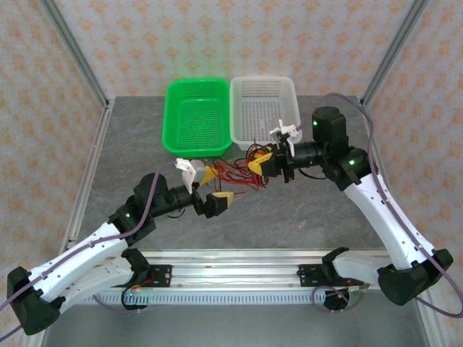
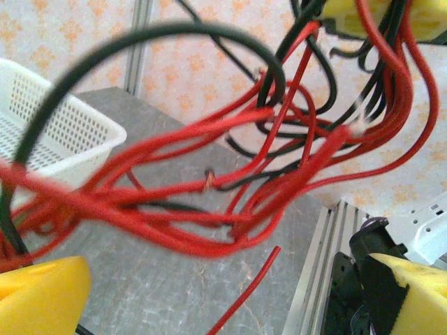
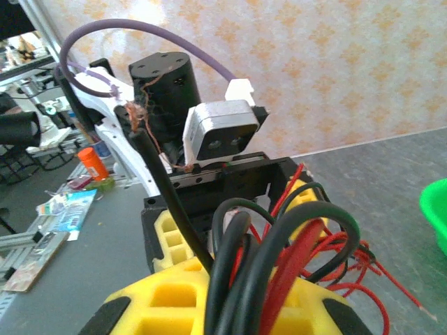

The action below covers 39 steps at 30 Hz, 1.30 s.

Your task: Untangle the cables

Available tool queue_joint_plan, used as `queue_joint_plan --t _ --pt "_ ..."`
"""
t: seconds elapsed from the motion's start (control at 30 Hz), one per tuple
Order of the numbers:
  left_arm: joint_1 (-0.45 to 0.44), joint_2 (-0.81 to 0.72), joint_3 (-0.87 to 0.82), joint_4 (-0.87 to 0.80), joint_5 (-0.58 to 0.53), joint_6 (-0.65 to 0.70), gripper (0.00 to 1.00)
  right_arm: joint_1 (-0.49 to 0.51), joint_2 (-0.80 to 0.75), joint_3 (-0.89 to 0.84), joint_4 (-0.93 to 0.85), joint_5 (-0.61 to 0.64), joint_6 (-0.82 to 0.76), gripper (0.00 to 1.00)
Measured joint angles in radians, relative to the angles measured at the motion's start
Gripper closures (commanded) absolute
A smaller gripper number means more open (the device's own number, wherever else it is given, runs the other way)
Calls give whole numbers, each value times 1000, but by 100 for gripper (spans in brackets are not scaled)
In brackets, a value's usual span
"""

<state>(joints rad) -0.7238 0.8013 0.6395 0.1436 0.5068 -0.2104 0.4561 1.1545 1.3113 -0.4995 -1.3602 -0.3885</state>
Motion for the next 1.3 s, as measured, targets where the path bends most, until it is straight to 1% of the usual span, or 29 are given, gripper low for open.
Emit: queue_joint_plan --t 0.13,0.3,0.47,0.67,0.7,0.73,0.83,0.87,0.93,0.97,1.0,1.1,1.17,1.2,1.27,1.3 --pt "0 51 0 91 24 -1 1 0 2 0 27 -53 31 100" --pt "0 171 0 211 40 -27 1 0 0 -19 95 -88 90 100" --pt "0 286 20 313 66 -73 1 1 -16 -98 171 -75 168 100" --pt "5 346 48 478 85 -142 1 4 -26 -147 212 -30 226 100" --pt "6 351 48 504 85 -154 2 5 -28 -148 215 -23 232 100" --pt "7 358 48 531 84 -166 8 6 -32 -150 221 -14 238 100" --pt "6 377 48 602 77 -208 35 6 -54 -157 237 16 255 100" --pt "6 378 47 624 68 -218 50 6 -63 -161 240 29 261 100" --pt "6 378 46 663 52 -235 85 7 -78 -170 247 57 275 100" --pt "6 377 46 679 41 -238 98 8 -85 -177 250 73 285 100" --pt "6 377 46 690 32 -241 100 8 -90 -183 252 90 294 100" --pt "6 365 46 706 3 -245 100 8 -107 -217 273 148 337 100" --pt "7 351 42 705 -24 -249 100 8 -121 -246 296 191 373 96" --pt "7 341 37 701 -42 -253 100 9 -129 -262 307 219 395 92" --pt "6 317 32 686 -76 -254 100 10 -141 -284 322 282 441 76" --pt "6 302 29 673 -98 -254 100 10 -147 -296 325 322 467 66"
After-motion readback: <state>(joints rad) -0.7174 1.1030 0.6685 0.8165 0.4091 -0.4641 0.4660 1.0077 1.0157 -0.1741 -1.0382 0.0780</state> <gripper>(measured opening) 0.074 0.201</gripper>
